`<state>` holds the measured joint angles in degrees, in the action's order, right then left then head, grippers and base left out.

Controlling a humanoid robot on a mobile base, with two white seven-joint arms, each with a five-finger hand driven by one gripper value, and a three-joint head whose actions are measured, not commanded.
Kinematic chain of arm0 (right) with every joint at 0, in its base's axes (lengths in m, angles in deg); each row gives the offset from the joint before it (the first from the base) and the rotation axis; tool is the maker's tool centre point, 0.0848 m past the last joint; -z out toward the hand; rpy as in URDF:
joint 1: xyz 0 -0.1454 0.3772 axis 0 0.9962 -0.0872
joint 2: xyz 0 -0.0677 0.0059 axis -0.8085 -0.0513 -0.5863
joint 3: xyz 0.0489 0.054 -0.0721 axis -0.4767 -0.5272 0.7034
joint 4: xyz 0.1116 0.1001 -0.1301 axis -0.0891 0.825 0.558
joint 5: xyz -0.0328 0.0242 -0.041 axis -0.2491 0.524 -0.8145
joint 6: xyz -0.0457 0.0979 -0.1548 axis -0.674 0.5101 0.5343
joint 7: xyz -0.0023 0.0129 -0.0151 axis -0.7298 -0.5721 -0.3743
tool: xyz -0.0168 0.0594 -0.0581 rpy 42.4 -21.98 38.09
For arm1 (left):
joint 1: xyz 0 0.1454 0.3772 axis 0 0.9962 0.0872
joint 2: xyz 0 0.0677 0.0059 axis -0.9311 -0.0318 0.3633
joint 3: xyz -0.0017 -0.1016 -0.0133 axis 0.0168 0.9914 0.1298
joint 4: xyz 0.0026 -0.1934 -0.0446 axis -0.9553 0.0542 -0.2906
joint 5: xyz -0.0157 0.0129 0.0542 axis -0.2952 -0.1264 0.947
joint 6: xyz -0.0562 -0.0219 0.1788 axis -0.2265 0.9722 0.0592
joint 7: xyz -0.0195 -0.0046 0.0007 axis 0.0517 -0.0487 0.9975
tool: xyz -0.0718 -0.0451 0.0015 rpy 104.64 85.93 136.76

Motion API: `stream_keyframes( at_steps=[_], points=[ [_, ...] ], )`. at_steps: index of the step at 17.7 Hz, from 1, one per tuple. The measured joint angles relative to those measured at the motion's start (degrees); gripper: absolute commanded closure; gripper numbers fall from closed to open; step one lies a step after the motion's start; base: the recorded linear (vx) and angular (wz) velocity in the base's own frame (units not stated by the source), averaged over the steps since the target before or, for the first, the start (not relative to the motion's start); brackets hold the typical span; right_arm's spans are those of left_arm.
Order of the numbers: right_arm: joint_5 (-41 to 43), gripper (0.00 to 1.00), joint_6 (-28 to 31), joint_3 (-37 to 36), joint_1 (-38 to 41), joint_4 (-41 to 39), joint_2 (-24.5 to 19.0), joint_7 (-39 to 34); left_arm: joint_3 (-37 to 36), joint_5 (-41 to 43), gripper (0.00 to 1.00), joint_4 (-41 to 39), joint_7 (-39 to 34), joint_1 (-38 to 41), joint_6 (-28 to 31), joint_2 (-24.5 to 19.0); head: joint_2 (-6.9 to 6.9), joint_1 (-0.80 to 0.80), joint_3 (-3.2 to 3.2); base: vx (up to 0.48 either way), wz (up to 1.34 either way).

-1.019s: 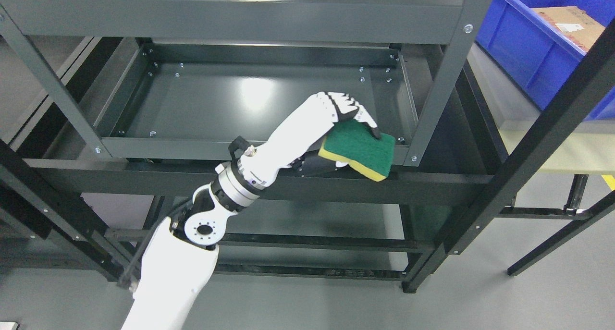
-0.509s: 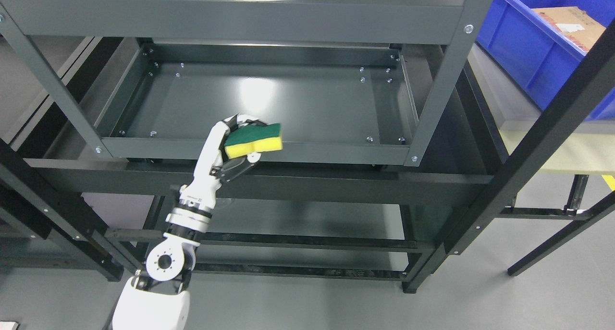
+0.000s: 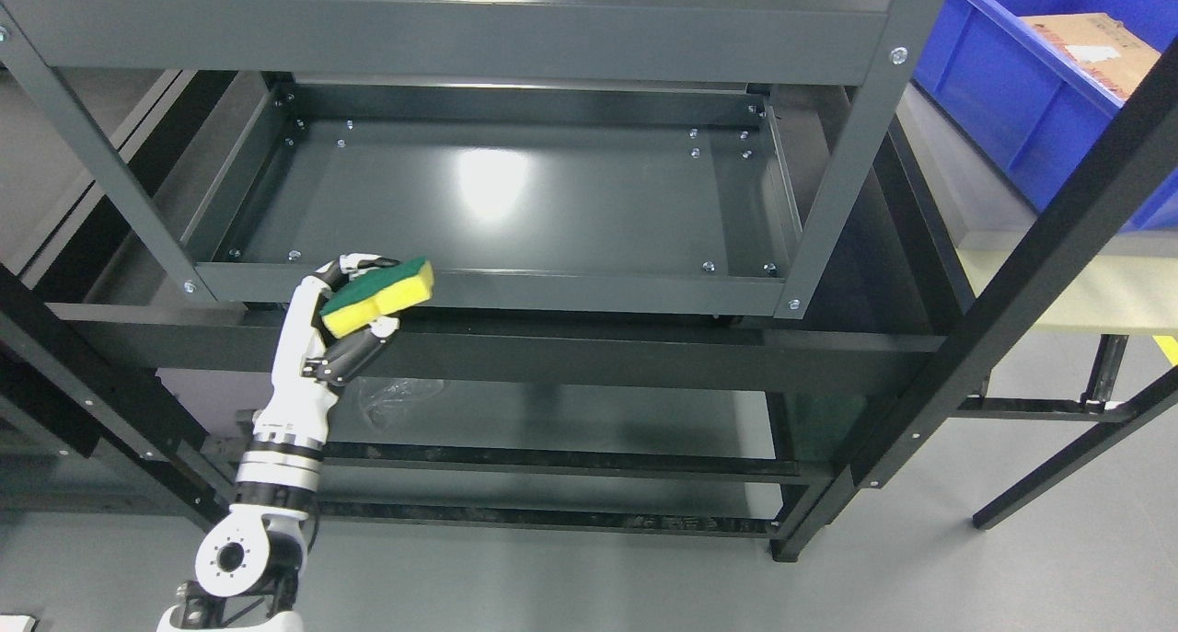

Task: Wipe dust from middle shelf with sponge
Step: 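Withdraw the left hand holding the sponge from the shelf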

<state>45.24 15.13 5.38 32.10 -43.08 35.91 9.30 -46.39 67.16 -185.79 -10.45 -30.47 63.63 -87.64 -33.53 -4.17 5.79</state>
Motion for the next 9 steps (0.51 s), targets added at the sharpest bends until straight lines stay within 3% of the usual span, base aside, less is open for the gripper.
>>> stream_keyframes(
  at_steps=[9],
  points=[
    [0.0, 0.00, 0.0, 0.0, 0.0, 0.0, 0.0, 0.0, 3.0, -1.4, 1.00, -3.2, 0.0, 1.3, 0.7, 0.2, 0.00, 0.00, 0.00, 0.000, 0.00]
  ],
)
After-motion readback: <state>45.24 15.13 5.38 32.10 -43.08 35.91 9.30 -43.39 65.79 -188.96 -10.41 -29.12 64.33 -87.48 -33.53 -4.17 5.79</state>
